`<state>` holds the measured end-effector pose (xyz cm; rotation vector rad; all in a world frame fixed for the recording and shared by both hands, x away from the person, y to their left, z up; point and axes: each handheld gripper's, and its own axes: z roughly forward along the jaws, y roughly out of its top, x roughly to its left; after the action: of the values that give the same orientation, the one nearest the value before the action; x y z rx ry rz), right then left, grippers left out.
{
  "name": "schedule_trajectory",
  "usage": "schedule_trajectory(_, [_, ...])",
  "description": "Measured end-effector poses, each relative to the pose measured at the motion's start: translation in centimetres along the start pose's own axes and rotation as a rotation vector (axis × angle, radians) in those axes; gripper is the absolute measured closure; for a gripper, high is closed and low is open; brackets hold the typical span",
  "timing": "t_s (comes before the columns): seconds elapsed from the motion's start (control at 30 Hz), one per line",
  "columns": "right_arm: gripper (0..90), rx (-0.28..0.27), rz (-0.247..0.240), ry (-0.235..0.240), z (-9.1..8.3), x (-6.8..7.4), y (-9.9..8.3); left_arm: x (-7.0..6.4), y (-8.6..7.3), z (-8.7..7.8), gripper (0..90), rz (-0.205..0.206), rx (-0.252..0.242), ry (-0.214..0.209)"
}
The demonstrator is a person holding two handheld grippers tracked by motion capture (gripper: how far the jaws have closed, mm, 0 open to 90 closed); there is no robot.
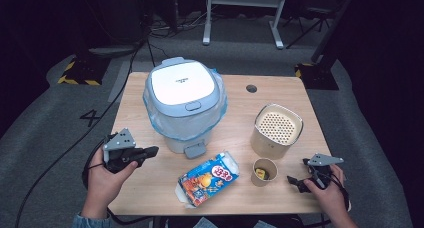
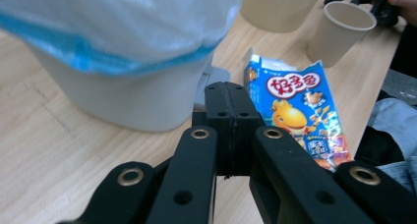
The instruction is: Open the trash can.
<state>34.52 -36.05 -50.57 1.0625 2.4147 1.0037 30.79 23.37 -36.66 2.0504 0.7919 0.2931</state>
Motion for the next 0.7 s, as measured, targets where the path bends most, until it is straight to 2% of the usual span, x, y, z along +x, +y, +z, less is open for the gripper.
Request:
schedule_trajectory(0.1, [0.3, 0.000, 0.001, 0.000, 0.0, 0.0, 0.0, 0.0, 0.9, -0.2, 90.0, 0.004, -0.010, -0.009])
schedule_trajectory(0.13, [0.3, 0.000, -0.001, 0.000, 0.0, 0.0, 0.0, 0.0, 1.7, -0.4, 90.0, 0.019, -0.017, -0.021])
schedule_trajectory(0.17, [0.3, 0.000, 0.000, 0.000, 0.0, 0.0, 0.0, 0.0, 1.7, -0.4, 90.0, 0.019, -0.017, -0.021])
schedule_trajectory(0.2, [0.3, 0.000, 0.000, 0.000, 0.0, 0.0, 0.0, -0.1, 2.5, -0.6, 90.0, 0.029, -0.023, -0.027])
schedule_trajectory(0.37, [0.3, 0.000, 0.000, 0.000, 0.0, 0.0, 0.0, -0.2, 4.1, -0.7, 90.0, 0.049, -0.038, -0.039])
schedule_trajectory(0.43, [0.4, 0.000, 0.000, 0.000, 0.0, 0.0, 0.0, -0.2, 5.2, -0.8, 90.0, 0.070, -0.053, -0.037])
schedule_trajectory(0.7, [0.7, -0.001, -0.001, -0.001, -0.1, 0.0, -0.1, -0.3, 7.3, -1.2, 90.0, 0.096, -0.098, -0.063])
